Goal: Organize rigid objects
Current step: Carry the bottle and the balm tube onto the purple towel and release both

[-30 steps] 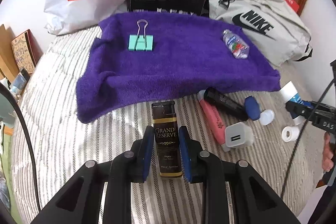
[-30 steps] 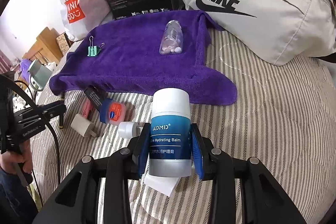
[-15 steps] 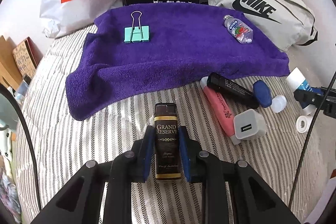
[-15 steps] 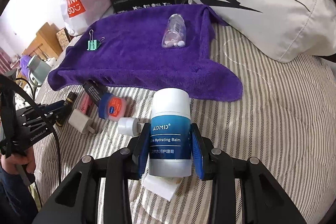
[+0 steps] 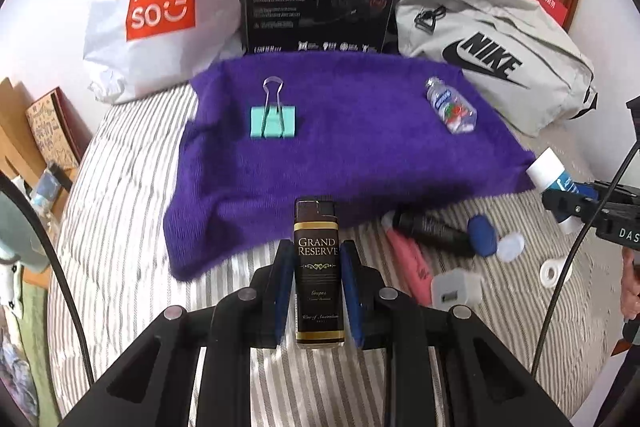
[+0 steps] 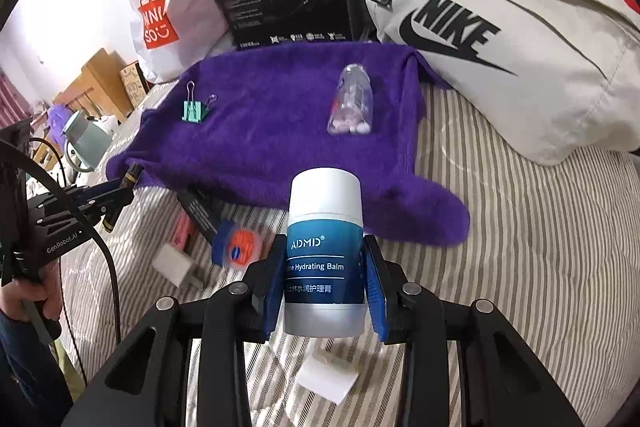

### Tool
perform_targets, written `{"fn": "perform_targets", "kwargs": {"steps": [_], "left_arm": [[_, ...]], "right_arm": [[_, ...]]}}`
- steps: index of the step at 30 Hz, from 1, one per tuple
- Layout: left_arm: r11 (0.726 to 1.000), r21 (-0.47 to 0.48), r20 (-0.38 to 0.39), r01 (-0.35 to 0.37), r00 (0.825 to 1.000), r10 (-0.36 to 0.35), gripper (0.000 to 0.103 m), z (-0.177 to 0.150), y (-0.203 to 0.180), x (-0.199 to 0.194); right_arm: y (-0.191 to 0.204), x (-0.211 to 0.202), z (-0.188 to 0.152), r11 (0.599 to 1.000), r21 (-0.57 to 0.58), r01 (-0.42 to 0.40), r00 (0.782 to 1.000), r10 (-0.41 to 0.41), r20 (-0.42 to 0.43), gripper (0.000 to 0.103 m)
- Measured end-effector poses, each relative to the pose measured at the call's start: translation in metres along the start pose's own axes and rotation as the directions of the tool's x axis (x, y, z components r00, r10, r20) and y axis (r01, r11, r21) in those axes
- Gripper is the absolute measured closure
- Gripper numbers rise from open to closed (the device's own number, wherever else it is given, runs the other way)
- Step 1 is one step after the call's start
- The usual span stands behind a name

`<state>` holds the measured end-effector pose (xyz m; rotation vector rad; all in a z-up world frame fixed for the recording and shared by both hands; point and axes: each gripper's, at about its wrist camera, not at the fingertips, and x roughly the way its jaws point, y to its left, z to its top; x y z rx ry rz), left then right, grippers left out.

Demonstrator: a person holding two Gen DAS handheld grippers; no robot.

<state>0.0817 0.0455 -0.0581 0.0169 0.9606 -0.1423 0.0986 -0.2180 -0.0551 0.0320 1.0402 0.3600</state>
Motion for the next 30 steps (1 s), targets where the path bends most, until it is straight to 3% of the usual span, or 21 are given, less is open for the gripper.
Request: {"fn": "perform_targets", "kwargs": {"steps": [10, 19, 30], "left_arm": [[1.0, -0.008, 0.017, -0.02, 1.0, 0.02, 0.08, 0.043, 0.016, 0.017], [1.0, 0.001, 0.005, -0.028, 1.0, 0.028, 0.08, 0.074, 0.027, 0.044], [1.0, -0.007, -0.041, -0.021, 0.999, 0.02, 0.08, 0.078, 0.034, 0.074]], "right_arm": [[-0.004, 0.015, 0.04, 1.0, -0.019, 0.008, 1.0, -0.008, 0.002, 0.067], [0.0, 0.052, 0.067, 0.997, -0.079, 0.015, 0.998, -0.02, -0.058, 0.067], [-0.002, 0.087, 0.071, 0.994, -0.111, 0.024, 0.992, -0.037, -0.121, 0.067]]}}
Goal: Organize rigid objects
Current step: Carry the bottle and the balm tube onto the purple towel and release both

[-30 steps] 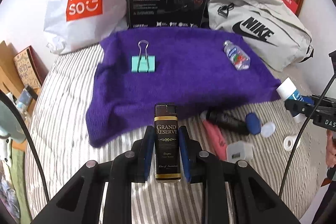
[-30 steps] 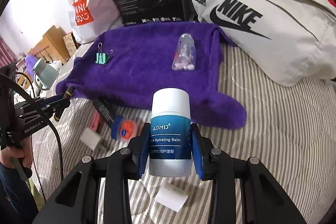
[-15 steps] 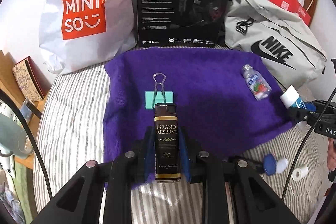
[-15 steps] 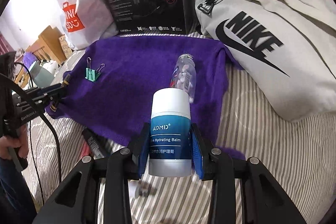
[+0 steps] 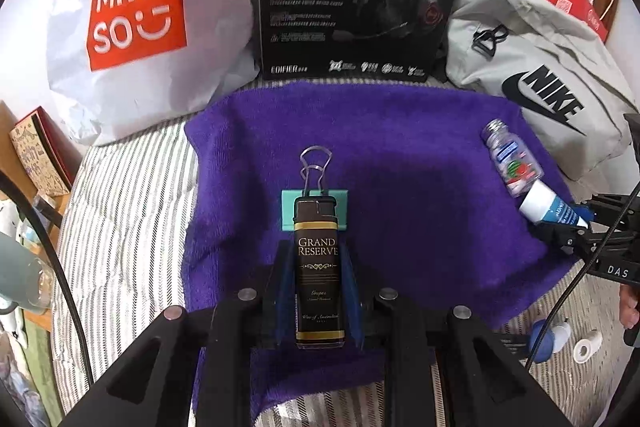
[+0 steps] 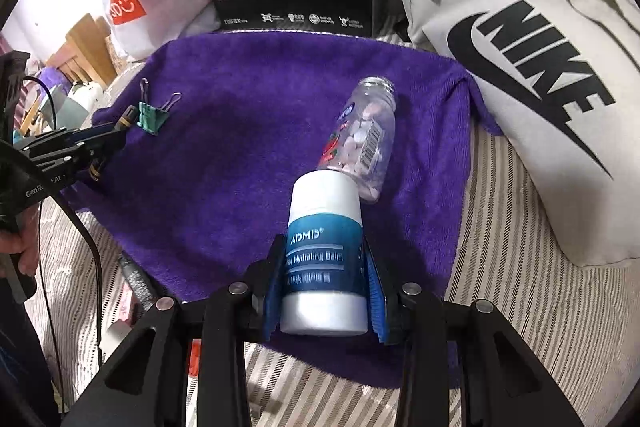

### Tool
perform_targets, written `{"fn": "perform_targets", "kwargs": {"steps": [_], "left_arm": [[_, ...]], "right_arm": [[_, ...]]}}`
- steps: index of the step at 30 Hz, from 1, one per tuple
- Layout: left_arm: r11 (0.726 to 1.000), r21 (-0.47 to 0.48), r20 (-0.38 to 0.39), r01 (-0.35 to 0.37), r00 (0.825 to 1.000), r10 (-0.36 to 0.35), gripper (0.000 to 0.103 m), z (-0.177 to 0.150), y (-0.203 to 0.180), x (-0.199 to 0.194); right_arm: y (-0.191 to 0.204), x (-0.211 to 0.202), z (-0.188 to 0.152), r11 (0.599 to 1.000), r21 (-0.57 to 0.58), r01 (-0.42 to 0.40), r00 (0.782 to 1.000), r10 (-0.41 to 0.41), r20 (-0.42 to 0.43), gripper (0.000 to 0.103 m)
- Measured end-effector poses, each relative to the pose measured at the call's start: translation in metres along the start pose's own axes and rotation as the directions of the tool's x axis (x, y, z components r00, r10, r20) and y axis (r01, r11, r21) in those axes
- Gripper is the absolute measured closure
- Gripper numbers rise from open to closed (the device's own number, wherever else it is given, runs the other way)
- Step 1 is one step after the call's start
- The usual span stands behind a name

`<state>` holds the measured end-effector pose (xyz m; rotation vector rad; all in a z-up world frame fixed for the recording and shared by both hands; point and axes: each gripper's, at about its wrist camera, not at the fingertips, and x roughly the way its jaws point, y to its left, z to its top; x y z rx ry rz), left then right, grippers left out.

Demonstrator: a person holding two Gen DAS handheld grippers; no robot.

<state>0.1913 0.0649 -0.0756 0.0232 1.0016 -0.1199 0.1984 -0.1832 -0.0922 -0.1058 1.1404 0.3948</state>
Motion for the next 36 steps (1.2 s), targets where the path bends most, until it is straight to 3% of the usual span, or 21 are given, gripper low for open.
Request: {"fn": "perform_targets", "kwargs": {"steps": [17, 21, 24, 27, 36], "left_arm": [[0.999, 0.021, -0.038, -0.027, 0.999, 0.027, 0.08, -0.008, -0.004, 0.015], [0.999, 0.025, -0.037, -0.042, 0.998, 0.043, 0.08, -0.01, -0.007, 0.014], [0.999, 0.024, -0.047, -0.042, 0.998, 0.043, 0.073, -0.013, -0.007, 0.012], [1.0, 0.018, -0.054, -0.021, 0.998, 0.022, 0.056, -0.018, -0.009, 0.01], [0.999, -0.025, 0.002, -0.037, 0.999, 0.037, 0.054, -0.03, -0.007, -0.03]], "right_arm": [[0.007, 0.007, -0.003, 0.998, -0.06, 0.038, 0.999, -0.037, 0.019, 0.065], [0.008, 0.008, -0.002, 0.997, -0.071, 0.03, 1.0, -0.029, 0.01, 0.059], [0.008, 0.009, -0.001, 0.997, -0.07, 0.029, 1.0, -0.029, -0.002, 0.056], [0.004, 0.006, -0.001, 0.998, -0.053, 0.02, 1.0, -0.021, -0.016, 0.051], [0.002, -0.046, -0.021, 0.999, 0.002, 0.052, 0.997, -0.052, 0.052, 0.049]]}}
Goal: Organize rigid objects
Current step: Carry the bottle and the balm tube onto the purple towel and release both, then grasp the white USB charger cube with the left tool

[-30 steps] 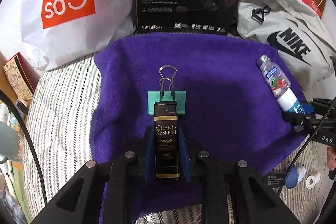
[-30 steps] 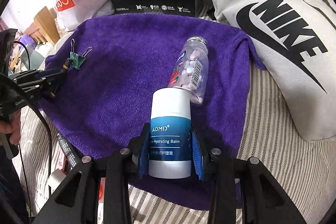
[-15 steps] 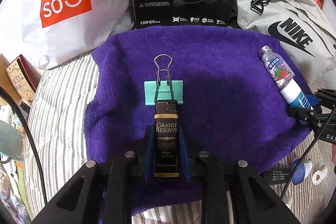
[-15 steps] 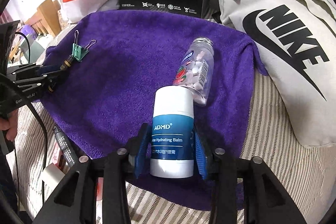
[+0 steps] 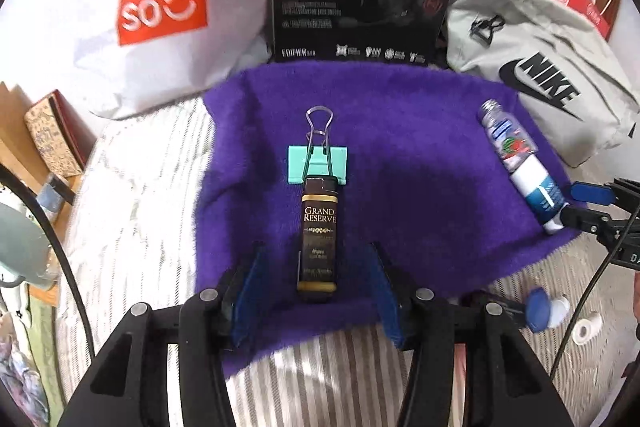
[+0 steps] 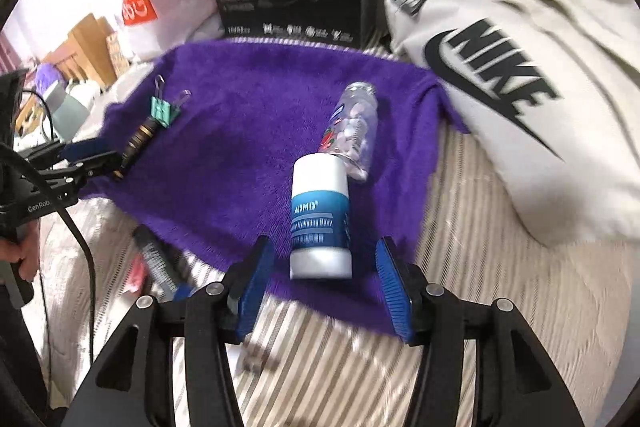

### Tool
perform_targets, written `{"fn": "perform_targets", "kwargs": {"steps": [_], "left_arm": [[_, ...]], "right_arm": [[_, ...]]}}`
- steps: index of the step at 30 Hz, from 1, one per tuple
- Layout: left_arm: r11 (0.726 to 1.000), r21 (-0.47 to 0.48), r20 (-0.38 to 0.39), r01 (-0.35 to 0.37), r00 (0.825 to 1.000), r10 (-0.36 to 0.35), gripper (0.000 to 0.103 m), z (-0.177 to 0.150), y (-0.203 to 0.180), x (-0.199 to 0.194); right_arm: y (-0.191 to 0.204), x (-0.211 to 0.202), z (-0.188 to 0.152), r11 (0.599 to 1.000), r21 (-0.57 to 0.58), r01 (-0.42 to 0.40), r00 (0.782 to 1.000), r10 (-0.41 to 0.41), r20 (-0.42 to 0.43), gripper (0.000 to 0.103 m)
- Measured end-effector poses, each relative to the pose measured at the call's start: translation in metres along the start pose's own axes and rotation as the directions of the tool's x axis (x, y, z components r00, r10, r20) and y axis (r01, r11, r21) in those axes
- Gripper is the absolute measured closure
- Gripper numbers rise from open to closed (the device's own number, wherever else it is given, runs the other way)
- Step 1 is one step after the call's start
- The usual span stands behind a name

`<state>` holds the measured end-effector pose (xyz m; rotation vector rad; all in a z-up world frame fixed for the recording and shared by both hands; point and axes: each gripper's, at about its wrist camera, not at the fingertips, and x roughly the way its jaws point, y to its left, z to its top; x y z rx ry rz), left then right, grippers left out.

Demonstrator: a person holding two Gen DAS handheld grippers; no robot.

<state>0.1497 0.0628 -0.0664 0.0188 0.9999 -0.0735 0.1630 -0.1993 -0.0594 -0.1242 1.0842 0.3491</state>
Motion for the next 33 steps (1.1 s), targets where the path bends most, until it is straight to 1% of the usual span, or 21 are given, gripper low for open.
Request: {"fn": "perform_targets", "kwargs": {"steps": [2, 4, 7, 10, 16, 19, 21, 25, 29, 30, 31, 32, 33], "left_arm": [[1.0, -0.001, 0.018, 0.011, 1.0, -0.011, 0.054, -0.005, -0.002, -0.014], [1.0, -0.001, 0.034, 0.024, 0.999, -0.024, 0.054, -0.013, -0.006, -0.026], [0.999, 0.009, 0.037, 0.045, 0.998, -0.046, 0.054, -0.026, -0.014, -0.037], [0.997, 0.031, 0.036, 0.068, 0.997, -0.069, 0.054, -0.043, -0.028, -0.044], [0.989, 0.057, 0.008, 0.134, 0.991, -0.134, 0.054, -0.071, -0.058, -0.046], [0.98, 0.076, -0.004, 0.183, 0.983, -0.183, 0.054, -0.075, -0.076, -0.047], [0.977, 0.095, -0.011, 0.192, 0.981, -0.192, 0.054, -0.075, -0.088, -0.045], [0.971, 0.15, -0.031, 0.186, 0.983, -0.184, 0.054, -0.077, -0.109, -0.04], [0.969, 0.216, -0.055, 0.119, 0.992, -0.11, 0.054, -0.084, -0.125, -0.027], [0.969, 0.223, -0.045, 0.106, 0.994, -0.099, 0.054, -0.085, -0.125, -0.025], [0.968, 0.231, -0.027, 0.102, 0.995, -0.098, 0.054, -0.085, -0.126, -0.026], [0.967, 0.232, -0.026, 0.105, 0.994, -0.102, 0.054, -0.085, -0.125, -0.025], [0.966, 0.232, -0.024, 0.113, 0.994, -0.11, 0.06, -0.085, -0.124, -0.027]], "right_arm": [[-0.001, -0.019, -0.011, 0.999, 0.042, -0.006, 0.999, 0.004, 0.035, 0.046], [0.0, -0.035, -0.023, 0.997, 0.072, -0.032, 0.997, 0.027, 0.068, 0.042], [0.002, -0.05, -0.042, 0.993, 0.098, -0.063, 0.995, 0.054, 0.089, 0.042], [0.005, -0.059, -0.065, 0.991, 0.121, -0.062, 0.995, 0.052, 0.087, 0.042], [0.0, -0.059, -0.1, 0.978, 0.194, -0.072, 0.996, 0.06, 0.063, 0.042], [-0.004, -0.061, -0.114, 0.973, 0.215, -0.085, 0.996, 0.074, 0.059, 0.041], [-0.004, -0.061, -0.12, 0.971, 0.22, -0.088, 0.996, 0.079, 0.051, 0.041], [-0.003, -0.062, -0.128, 0.973, 0.212, -0.09, 0.996, 0.081, 0.048, 0.041], [-0.002, -0.06, -0.135, 0.972, 0.213, -0.097, 0.995, 0.09, 0.042, 0.041], [-0.002, -0.06, -0.136, 0.971, 0.216, -0.1, 0.995, 0.093, 0.04, 0.042], [-0.002, -0.059, -0.137, 0.971, 0.217, -0.101, 0.995, 0.095, 0.038, 0.042], [-0.002, -0.058, -0.137, 0.971, 0.218, -0.101, 0.995, 0.096, 0.036, 0.042], [-0.003, -0.057, -0.138, 0.971, 0.218, -0.103, 0.995, 0.097, 0.035, 0.042]]}}
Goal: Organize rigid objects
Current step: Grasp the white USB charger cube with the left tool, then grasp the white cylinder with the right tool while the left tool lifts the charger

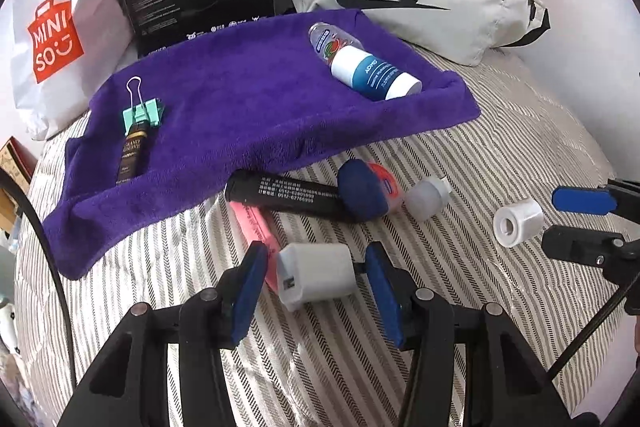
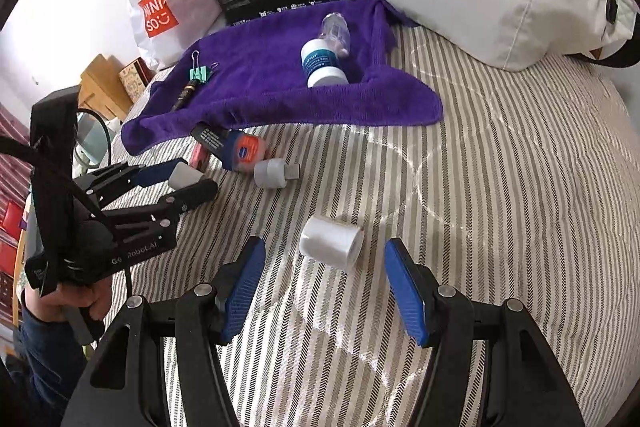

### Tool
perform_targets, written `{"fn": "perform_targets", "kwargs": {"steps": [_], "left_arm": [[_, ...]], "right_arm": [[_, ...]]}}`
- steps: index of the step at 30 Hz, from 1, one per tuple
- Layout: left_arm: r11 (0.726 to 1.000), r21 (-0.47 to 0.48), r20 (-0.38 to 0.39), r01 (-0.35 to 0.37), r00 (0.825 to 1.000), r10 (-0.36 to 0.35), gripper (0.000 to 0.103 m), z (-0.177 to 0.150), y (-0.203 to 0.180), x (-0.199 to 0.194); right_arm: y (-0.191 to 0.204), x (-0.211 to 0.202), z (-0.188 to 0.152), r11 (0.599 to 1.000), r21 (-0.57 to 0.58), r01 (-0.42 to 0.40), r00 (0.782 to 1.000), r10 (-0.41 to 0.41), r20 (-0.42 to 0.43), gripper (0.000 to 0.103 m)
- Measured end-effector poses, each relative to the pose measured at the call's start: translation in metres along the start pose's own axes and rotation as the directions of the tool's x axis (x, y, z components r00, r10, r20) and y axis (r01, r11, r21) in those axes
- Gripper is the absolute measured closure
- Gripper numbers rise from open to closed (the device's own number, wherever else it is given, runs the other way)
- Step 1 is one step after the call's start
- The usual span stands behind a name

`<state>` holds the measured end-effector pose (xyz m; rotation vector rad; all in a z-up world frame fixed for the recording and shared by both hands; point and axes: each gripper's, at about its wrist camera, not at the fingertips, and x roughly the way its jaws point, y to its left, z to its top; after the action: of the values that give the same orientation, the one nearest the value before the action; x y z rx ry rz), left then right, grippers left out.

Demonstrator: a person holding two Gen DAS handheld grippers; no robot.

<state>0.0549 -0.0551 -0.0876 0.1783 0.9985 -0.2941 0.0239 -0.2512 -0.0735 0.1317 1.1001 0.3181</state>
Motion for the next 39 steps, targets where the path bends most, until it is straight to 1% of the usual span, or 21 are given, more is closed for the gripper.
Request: {"fn": "perform_targets", "kwargs": {"steps": [1, 4, 7, 12, 17, 20, 24, 25, 26, 27, 28, 33, 39], "left_arm": [[1.0, -0.01, 0.003, 0.017, 1.0, -0.017, 0.063, 0.0, 0.003, -0.002], [0.998, -0.04, -0.004, 0.044, 0.999, -0.044, 0.065, -0.002, 0.013, -0.005], [0.999, -0.047, -0.002, 0.025, 1.0, -0.025, 0.065, -0.008, 0.023, -0.012], [0.993, -0.111, 0.008, 0.032, 0.999, -0.031, 0.065, -0.022, 0.052, -0.026], [0.986, -0.167, -0.009, -0.008, 1.0, 0.006, 0.065, -0.038, 0.08, -0.026], [0.978, -0.205, -0.001, 0.027, 1.0, -0.028, 0.064, -0.044, 0.09, -0.028], [0.983, -0.186, -0.004, 0.013, 1.0, -0.014, 0.06, -0.048, 0.085, -0.027], [0.983, -0.184, -0.01, 0.019, 1.0, -0.021, 0.056, -0.048, 0.083, -0.025], [0.985, -0.175, -0.021, 0.006, 1.0, -0.009, 0.056, -0.049, 0.08, -0.023], [0.987, -0.162, -0.031, -0.015, 0.999, 0.01, 0.056, -0.05, 0.077, -0.019], [0.988, -0.151, -0.022, -0.028, 0.999, 0.025, 0.056, -0.051, 0.075, -0.018], [0.985, -0.174, -0.006, 0.008, 1.0, -0.009, 0.056, -0.049, 0.079, -0.019], [0.985, -0.172, -0.004, 0.008, 1.0, -0.009, 0.059, -0.05, 0.081, -0.02]], "right_arm": [[0.0, 0.0, 0.0, 1.0, 0.0, -0.001, 1.0, 0.001, -0.001, 0.042], [-0.001, 0.002, -0.001, 1.0, 0.001, -0.009, 1.0, 0.009, -0.003, 0.042], [-0.001, 0.003, 0.0, 1.0, -0.001, -0.013, 1.0, 0.013, -0.005, 0.042], [-0.001, 0.007, 0.004, 1.0, -0.007, -0.012, 1.0, 0.012, -0.008, 0.042], [0.001, 0.012, 0.007, 1.0, -0.022, -0.01, 1.0, 0.009, -0.02, 0.042], [0.003, 0.016, 0.007, 0.999, -0.033, -0.006, 0.999, 0.005, -0.032, 0.041], [0.006, 0.02, 0.007, 0.999, -0.043, -0.005, 0.999, 0.003, -0.047, 0.042], [0.007, 0.021, 0.007, 0.999, -0.046, -0.004, 0.999, 0.002, -0.049, 0.042], [0.008, 0.021, 0.007, 0.999, -0.05, -0.002, 0.999, 0.0, -0.051, 0.042], [0.008, 0.022, 0.007, 0.999, -0.052, -0.002, 0.999, -0.001, -0.053, 0.042], [0.008, 0.022, 0.007, 0.999, -0.052, -0.001, 0.999, -0.002, -0.054, 0.042], [0.007, 0.024, 0.007, 0.998, -0.054, 0.01, 0.998, -0.014, -0.066, 0.041], [0.008, 0.029, 0.005, 0.998, -0.061, 0.012, 0.997, -0.017, -0.079, 0.041]]}}
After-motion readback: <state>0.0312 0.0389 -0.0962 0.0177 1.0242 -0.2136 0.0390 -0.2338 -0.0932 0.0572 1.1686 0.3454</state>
